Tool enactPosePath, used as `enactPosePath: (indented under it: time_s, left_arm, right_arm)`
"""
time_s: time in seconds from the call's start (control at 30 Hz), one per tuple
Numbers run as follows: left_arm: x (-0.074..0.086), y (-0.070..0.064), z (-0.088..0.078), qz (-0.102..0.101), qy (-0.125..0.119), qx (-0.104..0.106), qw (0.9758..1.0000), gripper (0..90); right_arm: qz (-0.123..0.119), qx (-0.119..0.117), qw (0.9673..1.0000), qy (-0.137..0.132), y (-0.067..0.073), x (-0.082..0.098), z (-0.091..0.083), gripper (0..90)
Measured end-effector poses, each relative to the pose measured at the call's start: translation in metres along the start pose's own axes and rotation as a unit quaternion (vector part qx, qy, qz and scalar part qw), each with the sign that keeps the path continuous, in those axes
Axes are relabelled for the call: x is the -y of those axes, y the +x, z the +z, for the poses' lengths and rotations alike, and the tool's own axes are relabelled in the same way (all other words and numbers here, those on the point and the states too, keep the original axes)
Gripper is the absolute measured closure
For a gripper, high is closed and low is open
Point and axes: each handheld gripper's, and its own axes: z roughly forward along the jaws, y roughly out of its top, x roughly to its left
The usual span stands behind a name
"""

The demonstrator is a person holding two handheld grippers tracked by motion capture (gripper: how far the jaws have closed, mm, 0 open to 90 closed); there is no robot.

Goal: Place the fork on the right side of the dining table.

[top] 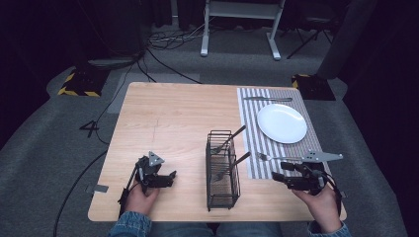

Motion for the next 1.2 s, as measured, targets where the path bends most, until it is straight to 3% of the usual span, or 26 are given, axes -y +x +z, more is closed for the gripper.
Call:
enactPosePath:
  time_s: [0.1, 0.13, 0.5, 0.77, 0.9, 0.97, 1.2]
  left_arm:
    - [0.000, 0.000, 0.000, 0.000, 0.000, 0.000, 1.0000, 13.9]
    - [0.000, 0.000, 0.000, 0.000, 0.000, 0.000, 1.0000, 13.9]
    - [0.000, 0.000, 0.000, 0.000, 0.000, 0.000, 1.0000, 13.9]
    - [0.000, 0.000, 0.000, 0.000, 0.000, 0.001, 1.0000, 13.9]
    - [0.000, 0.000, 0.000, 0.000, 0.000, 0.001, 1.0000, 13.9]
    - [0.000, 0.000, 0.000, 0.000, -0.001, 0.001, 1.0000, 13.8]
    - [0.000, 0.000, 0.000, 0.000, 0.000, 0.002, 1.0000, 13.9]
  right_arm:
    - [-0.008, 0.012, 0.9999, 0.006, 0.002, 0.005, 0.007, 38.2]
    - [-0.023, 0.033, 0.9991, 0.011, 0.004, 0.010, 0.013, 37.6]
    - [-0.025, 0.038, 0.9988, 0.018, 0.000, 0.034, 0.040, 37.8]
    - [-0.051, 0.061, 0.9965, 0.027, 0.000, 0.046, 0.052, 37.6]
    - [-0.069, 0.081, 0.9943, 0.011, 0.002, 0.053, 0.051, 40.4]
    - [-0.066, 0.083, 0.9939, 0.031, -0.002, 0.059, 0.055, 36.4]
    - [-0.085, 0.068, 0.9937, 0.028, -0.002, 0.063, 0.059, 25.4]
